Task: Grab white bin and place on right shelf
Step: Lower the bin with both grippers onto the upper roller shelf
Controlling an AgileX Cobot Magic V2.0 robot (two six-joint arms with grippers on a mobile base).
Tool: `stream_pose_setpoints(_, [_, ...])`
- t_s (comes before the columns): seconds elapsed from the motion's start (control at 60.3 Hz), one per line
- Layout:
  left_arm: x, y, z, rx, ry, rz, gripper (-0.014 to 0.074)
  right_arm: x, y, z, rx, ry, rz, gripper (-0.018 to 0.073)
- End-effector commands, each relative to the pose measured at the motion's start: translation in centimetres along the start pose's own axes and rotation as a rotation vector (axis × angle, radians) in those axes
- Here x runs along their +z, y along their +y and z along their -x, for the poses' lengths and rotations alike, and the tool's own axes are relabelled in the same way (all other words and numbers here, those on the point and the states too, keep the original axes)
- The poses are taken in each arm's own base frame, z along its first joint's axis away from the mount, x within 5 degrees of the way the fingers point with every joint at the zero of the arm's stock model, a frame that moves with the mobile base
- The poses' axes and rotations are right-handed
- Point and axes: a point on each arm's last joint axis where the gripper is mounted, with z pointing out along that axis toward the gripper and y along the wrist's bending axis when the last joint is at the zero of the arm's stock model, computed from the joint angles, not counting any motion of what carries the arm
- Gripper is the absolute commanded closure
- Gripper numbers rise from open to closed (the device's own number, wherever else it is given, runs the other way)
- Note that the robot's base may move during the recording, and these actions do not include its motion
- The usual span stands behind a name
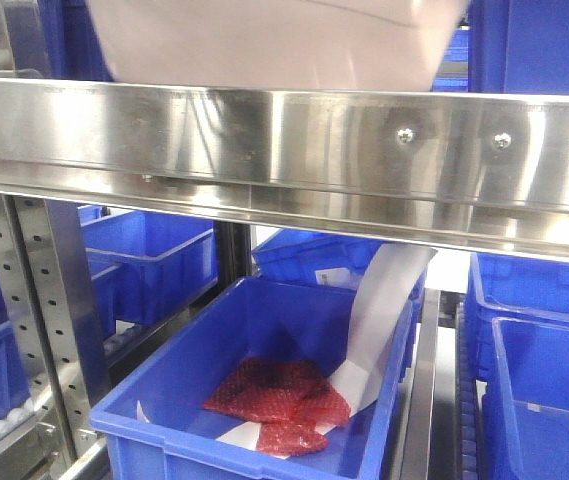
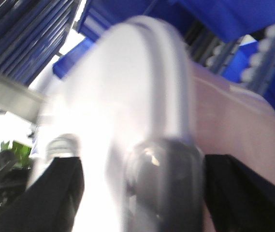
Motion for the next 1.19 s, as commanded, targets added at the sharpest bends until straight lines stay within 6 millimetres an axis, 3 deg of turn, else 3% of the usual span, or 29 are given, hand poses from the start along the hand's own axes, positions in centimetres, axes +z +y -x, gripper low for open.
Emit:
stream_pose_setpoints(0.0, [-1.0,-4.1,1.3,0.035,-0.044,-0.133,0.0034,-1.0,5.4,0.9,-0.051,-0.007,0.207,-0.0043])
stream_pose_setpoints(0.199, [-1.9,-3.0,2.2,0.085,-0.088,-0.072,0.0041,-1.0,5.7,2.4,-0.246,-0.042,0.061,-0.0043])
stream_pose_setpoints(0.415, [-2.7,-2.7,3.2,0.289,-0.041,0.069,0.0042,-1.2,5.2,3.8,-0.472,-0.094,-0.134,-0.0043])
stream_pose_setpoints(0.631, [-3.2,-3.4,4.1,0.459,0.006,0.157,0.0042,-1.4,4.3,4.4,-0.605,-0.114,-0.260,-0.0043])
stream_pose_setpoints(0.797, [-3.7,-5.0,4.4,0.521,0.052,0.124,0.0059,-2.3,5.6,4.4,-0.641,-0.124,-0.246,-0.0020])
stream_pose_setpoints(0.896, [-4.2,-6.7,4.3,0.544,0.093,0.056,0.0127,-3.3,7.1,4.5,-0.661,-0.147,-0.225,0.0059])
stream_pose_setpoints(0.996, [-5.0,-8.4,4.1,0.559,0.116,-0.004,0.0252,-4.8,9.1,4.5,-0.688,-0.186,-0.200,0.0212])
stream_pose_setpoints(1.178, [-6.5,-11.1,3.4,0.598,0.166,-0.076,0.0654,-7.6,12.2,3.9,-0.737,-0.200,-0.135,0.0534])
